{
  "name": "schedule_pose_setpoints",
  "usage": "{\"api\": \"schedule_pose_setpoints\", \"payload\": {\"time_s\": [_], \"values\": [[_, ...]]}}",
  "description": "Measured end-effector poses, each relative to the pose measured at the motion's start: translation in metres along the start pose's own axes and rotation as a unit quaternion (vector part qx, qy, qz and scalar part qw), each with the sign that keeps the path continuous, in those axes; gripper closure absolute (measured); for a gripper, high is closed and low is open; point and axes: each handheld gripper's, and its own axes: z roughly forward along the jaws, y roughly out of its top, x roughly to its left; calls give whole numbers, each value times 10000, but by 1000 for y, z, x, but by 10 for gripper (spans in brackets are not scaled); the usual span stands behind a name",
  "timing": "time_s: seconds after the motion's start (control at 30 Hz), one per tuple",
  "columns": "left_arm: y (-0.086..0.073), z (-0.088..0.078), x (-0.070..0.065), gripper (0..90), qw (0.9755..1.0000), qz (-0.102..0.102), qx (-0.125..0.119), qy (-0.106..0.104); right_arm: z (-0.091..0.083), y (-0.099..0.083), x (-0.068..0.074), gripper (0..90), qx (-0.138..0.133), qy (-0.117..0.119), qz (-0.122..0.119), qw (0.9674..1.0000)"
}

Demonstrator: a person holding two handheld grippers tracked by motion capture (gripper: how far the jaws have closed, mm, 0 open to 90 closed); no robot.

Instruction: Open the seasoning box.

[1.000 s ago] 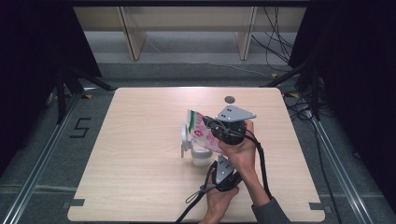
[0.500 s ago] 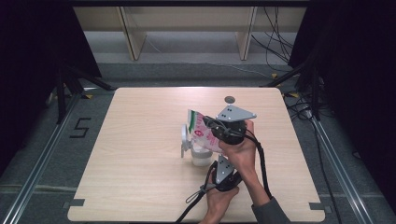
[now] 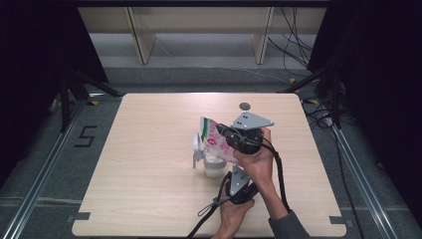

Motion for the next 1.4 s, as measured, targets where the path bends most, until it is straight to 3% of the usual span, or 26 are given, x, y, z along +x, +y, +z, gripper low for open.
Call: {"api": "schedule_pose_setpoints", "payload": {"time_s": [0.1, 0.13, 0.2, 0.3, 0.37, 0.4, 0.57, 0.87, 0.97, 1.07, 1.1, 1.2, 1.23, 1.27, 1.4], "values": [[0, 0, 0, 796, 10000, 7, 6, 3, 0, 0, -2, 895, -29, 27, -63, 10000], [0, 0, 0, 796, 10000, 8, 8, 2, -1, 0, 0, 895, 9, -2, 21, 10000], [0, 0, 0, 796, 10000, 12, 13, 0, -1, 0, -4, 895, -14, 38, -127, 9999], [0, 0, 0, 796, 10000, 16, 13, 0, -1, 0, -3, 895, 16, 54, -76, 10000], [-1, -1, 1, 796, 9999, 133, 21, 23, -1, 0, -3, 896, -107, -2, -98, 9999], [-1, -1, 1, 796, 10000, 79, 42, 41, -2, 1, -4, 896, -56, 106, -69, 9999], [-2, -1, 1, 795, 9999, 103, 71, 47, -3, 0, -6, 896, -81, 116, -87, 9999], [-1, -3, 4, 796, 9999, 89, 53, 109, -11, 2, -7, 898, -274, 343, 197, 9988], [-1, -4, 3, 796, 9999, 97, 37, 108, -15, 3, -9, 899, -307, 328, 127, 9989], [-1, -5, 4, 796, 9998, 108, 48, 130, -20, 4, -9, 900, -362, 359, 241, 9984], [-2, -5, 4, 796, 9998, 131, 74, 131, -24, 5, -12, 900, -417, 312, 133, 9986], [-3, -6, 4, 795, 9998, 146, 97, 119, -28, 4, -11, 900, -391, 344, 253, 9983], [-4, -6, 5, 793, 9998, 122, 95, 114, -29, 3, -14, 900, -461, 338, 126, 9983], [-4, -6, 5, 792, 9998, 131, 93, 108, -31, 3, -14, 900, -442, 379, 266, 9979], [-4, -6, 3, 790, 9998, 133, 146, 88, -40, 1, -17, 900, -488, 246, 337, 9979]]}}
